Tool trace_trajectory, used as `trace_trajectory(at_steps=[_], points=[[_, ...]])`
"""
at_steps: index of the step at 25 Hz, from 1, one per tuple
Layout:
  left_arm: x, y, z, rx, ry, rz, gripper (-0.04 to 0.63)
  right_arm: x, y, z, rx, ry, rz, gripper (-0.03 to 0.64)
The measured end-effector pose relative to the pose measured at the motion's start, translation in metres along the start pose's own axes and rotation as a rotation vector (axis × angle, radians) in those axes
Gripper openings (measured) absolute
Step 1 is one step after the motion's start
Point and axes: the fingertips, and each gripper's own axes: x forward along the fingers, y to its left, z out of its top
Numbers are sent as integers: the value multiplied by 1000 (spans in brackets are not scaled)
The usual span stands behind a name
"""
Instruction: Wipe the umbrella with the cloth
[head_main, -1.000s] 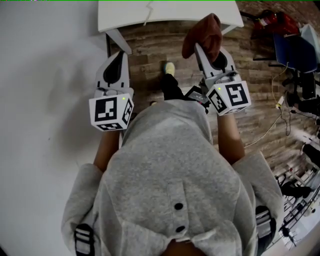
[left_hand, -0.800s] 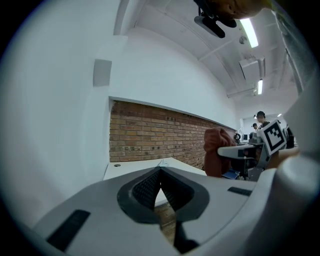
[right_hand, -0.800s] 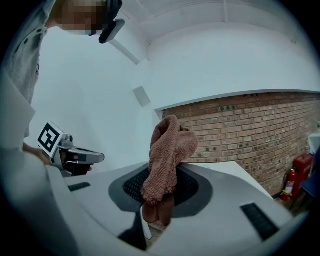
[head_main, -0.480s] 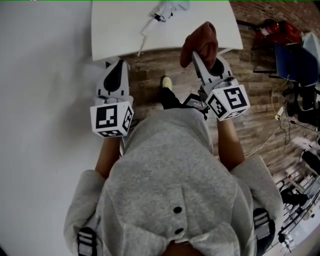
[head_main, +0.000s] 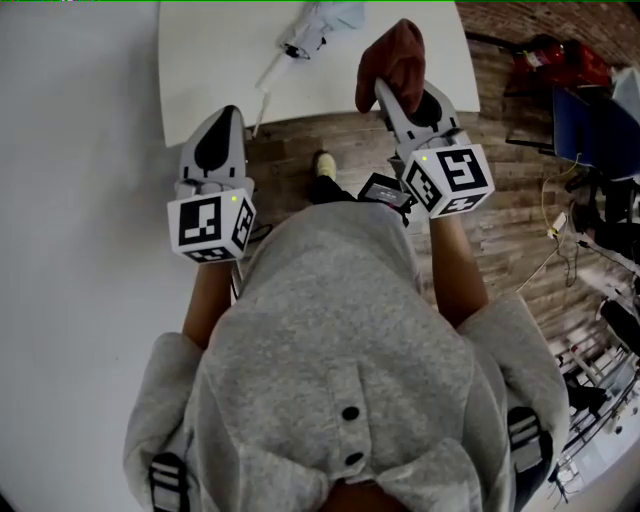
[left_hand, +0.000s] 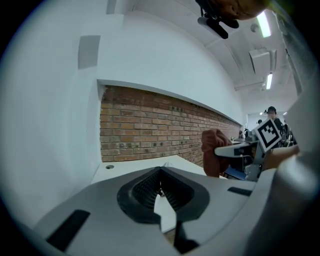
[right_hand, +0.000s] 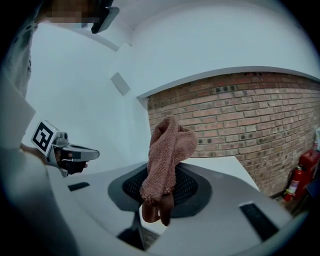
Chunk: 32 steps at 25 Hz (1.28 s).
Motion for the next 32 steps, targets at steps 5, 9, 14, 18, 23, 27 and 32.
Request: trace_trajectory(at_steps=[5, 9, 14, 18, 23, 27, 32], points=[[39, -5, 4, 15, 35, 0, 15, 20, -36, 4, -8, 1, -13, 100], [69, -6, 2, 16, 48, -5, 15, 40, -59, 1, -30, 20, -9, 100], [89, -9, 7, 26, 58, 6, 15, 55, -73, 5, -30, 34, 22, 100], [96, -11, 8, 43, 66, 15, 15, 63, -79, 5, -44, 41, 38, 100], [107, -6, -10, 47, 118, 12, 15, 75, -84, -3, -43, 55, 49, 100], [115, 0, -26, 55, 157, 8, 15, 83, -84, -6, -60, 59, 53, 100], [137, 6, -54, 53, 226, -36, 17, 98, -91, -9, -115, 80, 30, 100]])
